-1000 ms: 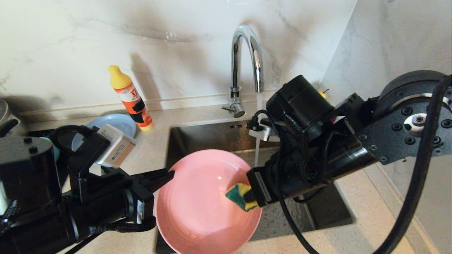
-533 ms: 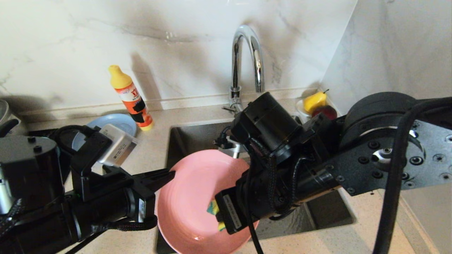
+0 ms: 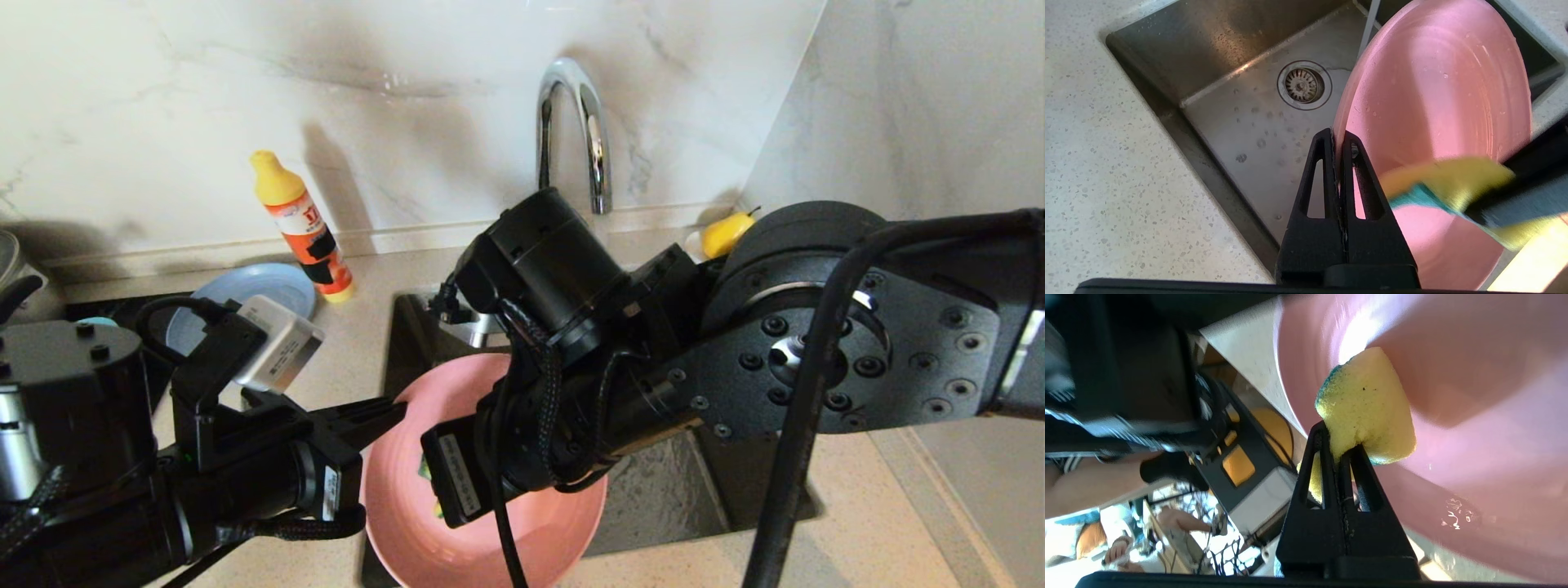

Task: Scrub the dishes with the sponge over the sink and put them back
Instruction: Wipe the plate

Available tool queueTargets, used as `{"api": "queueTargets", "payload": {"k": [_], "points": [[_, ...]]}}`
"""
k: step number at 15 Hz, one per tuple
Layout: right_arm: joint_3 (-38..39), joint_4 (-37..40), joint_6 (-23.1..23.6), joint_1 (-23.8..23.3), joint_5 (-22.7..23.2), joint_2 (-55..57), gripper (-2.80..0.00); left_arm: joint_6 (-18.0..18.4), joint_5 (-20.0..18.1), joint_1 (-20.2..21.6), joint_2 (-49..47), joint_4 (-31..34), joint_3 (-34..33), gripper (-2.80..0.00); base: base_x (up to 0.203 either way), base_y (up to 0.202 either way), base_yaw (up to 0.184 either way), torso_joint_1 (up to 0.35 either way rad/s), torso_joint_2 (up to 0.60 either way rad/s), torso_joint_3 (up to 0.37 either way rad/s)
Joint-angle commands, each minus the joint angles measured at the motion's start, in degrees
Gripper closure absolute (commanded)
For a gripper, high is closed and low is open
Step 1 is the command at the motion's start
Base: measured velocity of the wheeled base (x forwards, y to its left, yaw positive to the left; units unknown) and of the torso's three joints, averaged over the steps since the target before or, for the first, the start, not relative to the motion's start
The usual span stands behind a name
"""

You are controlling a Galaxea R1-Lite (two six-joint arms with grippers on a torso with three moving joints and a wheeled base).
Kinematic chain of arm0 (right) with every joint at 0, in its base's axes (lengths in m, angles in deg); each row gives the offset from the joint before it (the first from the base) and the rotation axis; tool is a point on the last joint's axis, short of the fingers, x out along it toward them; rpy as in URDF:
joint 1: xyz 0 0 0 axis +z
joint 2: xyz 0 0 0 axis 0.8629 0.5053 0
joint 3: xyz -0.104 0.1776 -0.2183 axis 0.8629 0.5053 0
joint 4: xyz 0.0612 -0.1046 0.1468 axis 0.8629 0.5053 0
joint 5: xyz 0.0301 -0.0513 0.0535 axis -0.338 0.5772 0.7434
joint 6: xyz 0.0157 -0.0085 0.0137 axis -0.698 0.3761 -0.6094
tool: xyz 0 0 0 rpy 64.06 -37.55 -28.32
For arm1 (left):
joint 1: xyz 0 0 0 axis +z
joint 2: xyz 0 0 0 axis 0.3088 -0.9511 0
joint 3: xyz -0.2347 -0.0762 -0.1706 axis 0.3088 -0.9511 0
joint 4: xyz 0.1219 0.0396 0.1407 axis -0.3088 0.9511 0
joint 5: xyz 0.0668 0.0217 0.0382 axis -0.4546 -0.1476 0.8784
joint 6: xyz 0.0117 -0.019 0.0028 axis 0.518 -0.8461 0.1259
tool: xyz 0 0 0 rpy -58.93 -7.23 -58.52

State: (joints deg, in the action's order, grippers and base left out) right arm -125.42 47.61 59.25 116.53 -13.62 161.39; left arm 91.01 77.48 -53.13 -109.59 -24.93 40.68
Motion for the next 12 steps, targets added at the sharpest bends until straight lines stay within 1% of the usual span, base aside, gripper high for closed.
{"api": "queueTargets", "payload": {"k": [1,4,6,7,9,12], "points": [[-2.20,0.20,-0.15,-0.25,-0.09,0.92,0.00,0.06,0.06,0.01,0.23,-0.17,-0.08,0.00,0.000,0.000,0.000,0.000,0.00,0.000],[-3.67,0.52,0.03,-2.87,-0.79,-0.13,0.00,0.00,0.06,0.08,0.42,-0.17,-0.10,0.00,0.000,0.000,0.000,0.000,0.00,0.000],[-2.57,1.83,0.30,-5.40,-0.79,-2.57,0.00,0.00,0.15,0.08,0.75,-0.17,-0.34,0.00,0.000,0.000,0.000,0.000,0.00,0.000],[-1.29,2.83,0.40,-6.15,-0.79,-3.89,0.00,0.09,0.14,0.08,1.08,-0.17,-0.26,0.00,0.000,0.000,0.000,0.000,0.00,0.000],[3.70,3.33,0.41,-6.97,-0.79,-6.01,0.00,0.09,0.15,0.08,1.28,-0.17,-0.17,0.00,0.000,0.000,0.000,0.000,0.00,0.000],[11.44,1.93,0.38,-6.65,-0.62,-7.92,0.00,0.09,0.37,0.08,1.79,-0.17,-0.06,0.00,0.000,0.000,0.000,0.000,0.00,0.000]]}}
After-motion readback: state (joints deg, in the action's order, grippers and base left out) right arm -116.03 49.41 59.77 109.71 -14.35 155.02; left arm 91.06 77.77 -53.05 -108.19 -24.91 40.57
